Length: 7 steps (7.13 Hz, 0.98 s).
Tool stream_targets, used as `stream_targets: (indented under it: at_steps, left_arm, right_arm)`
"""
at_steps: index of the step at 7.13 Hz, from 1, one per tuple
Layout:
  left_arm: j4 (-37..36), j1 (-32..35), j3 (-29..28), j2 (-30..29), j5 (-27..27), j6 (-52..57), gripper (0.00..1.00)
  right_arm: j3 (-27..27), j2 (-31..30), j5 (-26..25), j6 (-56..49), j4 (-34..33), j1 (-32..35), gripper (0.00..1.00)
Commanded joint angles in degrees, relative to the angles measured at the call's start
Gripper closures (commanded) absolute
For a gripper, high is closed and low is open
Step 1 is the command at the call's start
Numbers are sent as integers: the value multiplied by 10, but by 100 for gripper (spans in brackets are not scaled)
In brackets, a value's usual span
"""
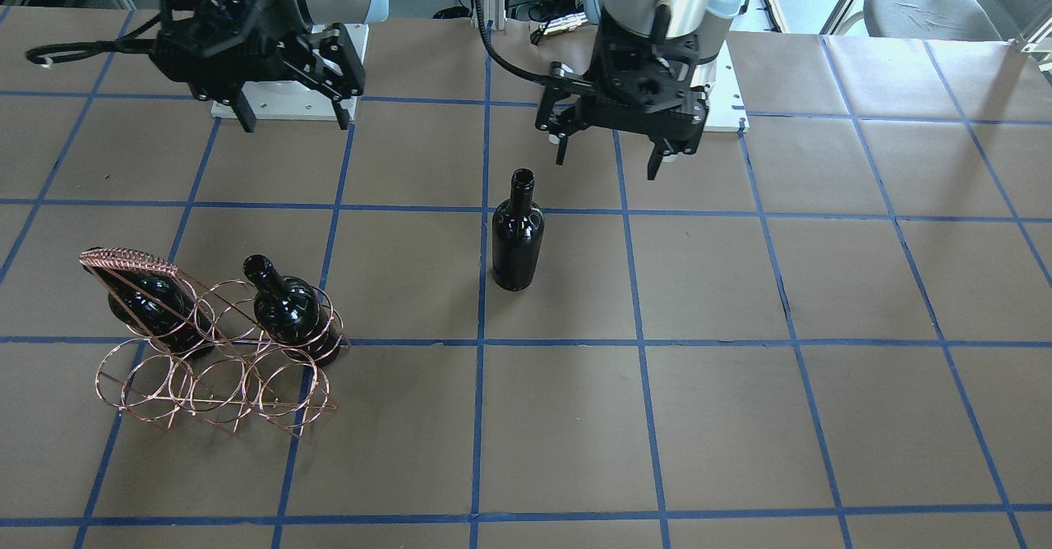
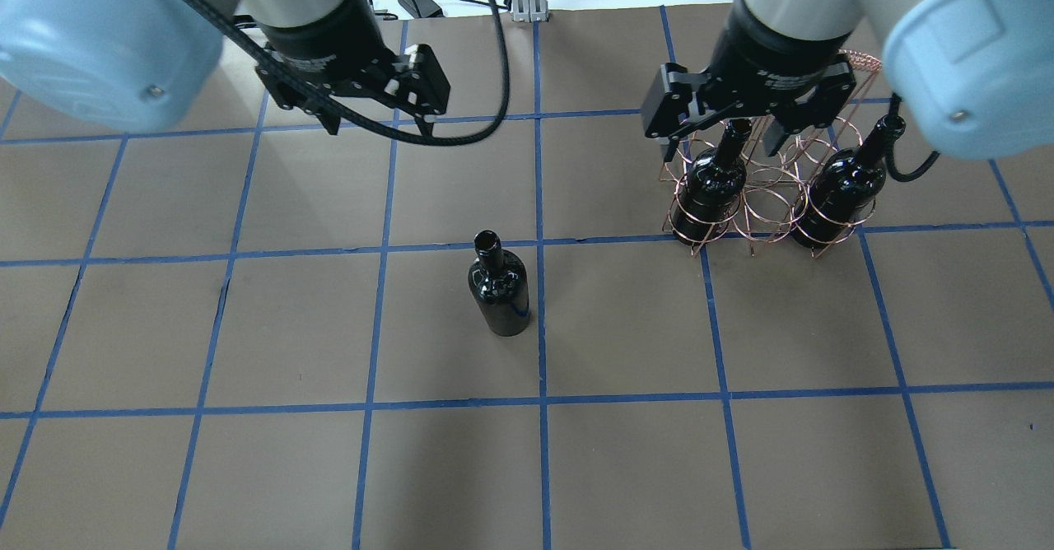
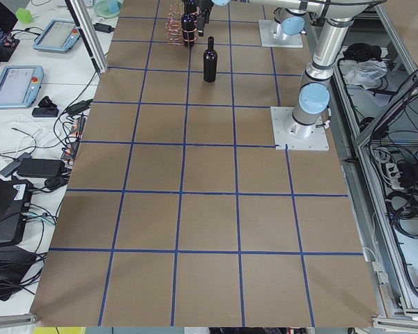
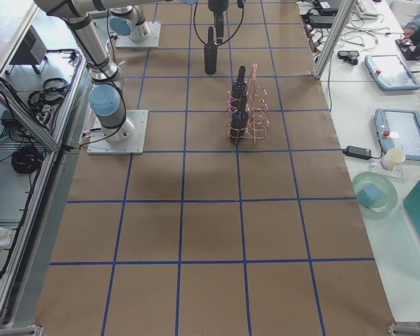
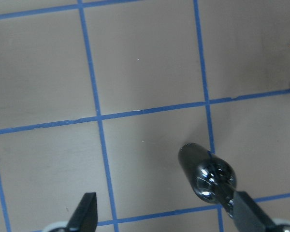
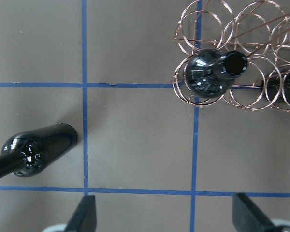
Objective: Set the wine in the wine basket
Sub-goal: 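Raise the left gripper away while the right gripper moves toward the bottle, then lower the right gripper onto the bottle neck and close it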
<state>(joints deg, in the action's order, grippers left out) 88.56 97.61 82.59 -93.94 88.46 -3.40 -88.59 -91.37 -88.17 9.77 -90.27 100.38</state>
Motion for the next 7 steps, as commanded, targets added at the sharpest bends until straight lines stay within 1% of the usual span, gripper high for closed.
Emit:
stream_targets:
  at_steps: [1,2,3,4,5,6,7]
  left_arm:
    - [2,-101,-3,-6,-7,4,0]
    - [2,-107,0,-7,0,4,0]
    - [6,-113,8,-8,0,4,0]
    - [-1,-115,14,-12,-7,-3,0]
    - [3,-123,17,-12,-7,-4,0]
    - [6,-131,18,-12,3,1,0]
    - [6,-135,18,-6,4,1,0]
  right_arm:
    - [5,53,0,150,-60,109,0]
    - [41,97,-8,227,-63,158,0]
    - [84,148,-22,276,-58,199,0]
    - [92,182,-45,305,-55,227,0]
    - [88,188,-43,287,-56,223,0]
    - [73,184,-43,258,-59,214,1]
    - [50,172,-42,255,-62,207,1]
